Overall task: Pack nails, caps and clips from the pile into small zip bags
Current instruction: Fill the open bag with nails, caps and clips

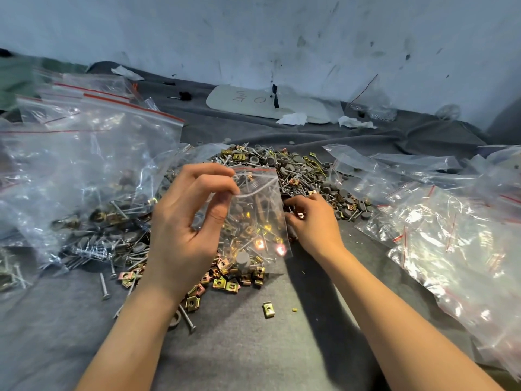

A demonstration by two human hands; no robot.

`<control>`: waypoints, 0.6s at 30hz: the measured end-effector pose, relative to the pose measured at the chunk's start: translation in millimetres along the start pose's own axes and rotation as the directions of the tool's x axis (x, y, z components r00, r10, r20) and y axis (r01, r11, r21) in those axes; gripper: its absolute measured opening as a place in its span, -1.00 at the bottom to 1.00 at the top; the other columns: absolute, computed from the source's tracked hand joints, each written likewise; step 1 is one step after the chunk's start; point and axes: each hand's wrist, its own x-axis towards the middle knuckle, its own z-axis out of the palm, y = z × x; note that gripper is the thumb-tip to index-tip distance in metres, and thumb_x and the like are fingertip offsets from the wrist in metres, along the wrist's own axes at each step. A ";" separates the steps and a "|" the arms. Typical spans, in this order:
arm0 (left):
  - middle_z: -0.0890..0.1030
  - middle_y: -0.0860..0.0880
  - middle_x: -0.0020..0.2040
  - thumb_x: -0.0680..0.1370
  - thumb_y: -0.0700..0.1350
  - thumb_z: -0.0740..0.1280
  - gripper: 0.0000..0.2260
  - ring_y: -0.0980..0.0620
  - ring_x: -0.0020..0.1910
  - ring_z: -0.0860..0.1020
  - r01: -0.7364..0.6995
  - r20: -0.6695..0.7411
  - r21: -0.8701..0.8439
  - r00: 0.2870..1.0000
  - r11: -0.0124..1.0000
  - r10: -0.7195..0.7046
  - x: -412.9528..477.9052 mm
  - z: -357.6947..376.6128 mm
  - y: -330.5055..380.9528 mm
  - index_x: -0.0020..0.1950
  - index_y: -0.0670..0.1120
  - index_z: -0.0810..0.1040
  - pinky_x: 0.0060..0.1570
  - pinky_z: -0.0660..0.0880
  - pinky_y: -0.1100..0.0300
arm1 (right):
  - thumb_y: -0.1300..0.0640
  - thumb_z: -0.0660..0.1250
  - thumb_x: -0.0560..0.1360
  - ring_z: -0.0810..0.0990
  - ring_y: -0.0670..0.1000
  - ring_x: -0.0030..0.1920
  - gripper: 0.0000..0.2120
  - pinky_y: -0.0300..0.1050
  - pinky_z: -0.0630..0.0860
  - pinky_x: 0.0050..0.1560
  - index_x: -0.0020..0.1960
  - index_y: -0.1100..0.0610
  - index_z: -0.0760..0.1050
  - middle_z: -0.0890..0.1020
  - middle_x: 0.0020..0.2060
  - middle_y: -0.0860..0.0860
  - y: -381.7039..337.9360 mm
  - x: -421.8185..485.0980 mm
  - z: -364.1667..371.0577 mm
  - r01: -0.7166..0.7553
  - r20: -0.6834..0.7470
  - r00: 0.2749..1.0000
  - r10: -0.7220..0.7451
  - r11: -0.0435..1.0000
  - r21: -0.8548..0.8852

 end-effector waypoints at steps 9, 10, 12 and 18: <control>0.54 0.01 0.08 0.57 -0.13 0.21 -0.89 0.08 0.13 0.53 -0.006 0.002 0.007 1.000 1.000 0.006 -0.2 1.1 0.8 0.02 0.00 0.51 0.09 0.49 0.19 | 0.08 0.38 0.51 0.49 0.03 -0.01 -0.87 -0.14 0.32 -0.09 0.04 0.04 0.62 0.52 -0.05 0.05 -1.3 0.2 -2.9 -0.040 0.004 0.999 0.039 0.989 0.144; 0.54 0.01 0.07 0.57 -0.13 0.21 -0.89 0.08 0.13 0.53 -0.006 0.001 0.008 1.000 1.000 0.006 0.1 1.1 0.8 0.02 0.00 0.52 0.10 0.48 0.20 | 0.10 0.38 0.50 0.49 0.03 -0.03 -0.91 -0.14 0.31 -0.10 -0.01 0.05 0.63 0.53 -0.08 0.05 -1.2 0.4 -3.3 -0.041 -0.009 0.999 0.043 0.986 0.161; 0.54 0.00 0.07 0.57 -0.13 0.21 -0.89 0.08 0.13 0.53 -0.006 0.001 0.011 1.000 1.000 0.006 0.2 1.2 0.8 0.02 0.00 0.52 0.10 0.47 0.21 | 0.12 0.38 0.50 0.48 0.02 -0.03 -0.91 -0.15 0.32 -0.08 -0.02 0.06 0.63 0.52 -0.09 0.04 -1.3 0.0 -3.3 -0.040 -0.014 0.999 0.043 0.986 0.165; 0.54 0.00 0.07 0.58 -0.12 0.22 -0.89 0.06 0.14 0.53 -0.006 0.005 0.012 1.000 1.000 0.006 0.0 1.8 0.1 0.02 0.00 0.52 0.11 0.50 0.13 | 0.09 0.41 0.48 0.50 0.01 -0.01 -0.83 -0.09 0.42 0.02 0.07 0.03 0.62 0.53 -0.03 0.05 -2.8 -0.3 -2.5 -0.041 0.015 0.999 0.039 0.987 0.157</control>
